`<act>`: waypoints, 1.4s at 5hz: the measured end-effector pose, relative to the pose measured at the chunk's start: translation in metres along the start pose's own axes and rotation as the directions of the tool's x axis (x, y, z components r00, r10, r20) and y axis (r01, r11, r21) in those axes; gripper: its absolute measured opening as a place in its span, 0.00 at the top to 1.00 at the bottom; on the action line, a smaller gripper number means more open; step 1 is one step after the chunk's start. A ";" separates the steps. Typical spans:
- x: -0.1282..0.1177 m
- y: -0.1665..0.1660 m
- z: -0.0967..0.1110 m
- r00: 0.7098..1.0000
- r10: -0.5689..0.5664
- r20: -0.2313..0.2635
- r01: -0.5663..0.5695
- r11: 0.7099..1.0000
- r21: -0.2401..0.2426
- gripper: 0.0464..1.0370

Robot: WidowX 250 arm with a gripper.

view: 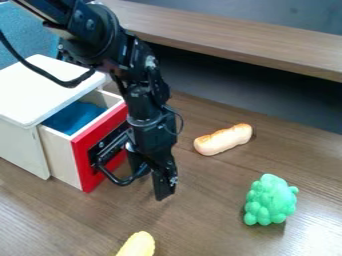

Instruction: Open the drawer

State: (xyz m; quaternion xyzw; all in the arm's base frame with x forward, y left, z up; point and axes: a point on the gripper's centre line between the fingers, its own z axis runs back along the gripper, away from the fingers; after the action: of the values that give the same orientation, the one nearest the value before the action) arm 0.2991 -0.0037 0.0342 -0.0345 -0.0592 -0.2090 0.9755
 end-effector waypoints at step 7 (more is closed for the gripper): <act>-0.004 -0.019 0.039 0.998 0.041 -0.049 -0.035 0.991 0.128 0.04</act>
State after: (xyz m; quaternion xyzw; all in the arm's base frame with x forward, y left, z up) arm 0.2841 -0.0163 0.0729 0.0319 -0.0466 -0.1870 0.9807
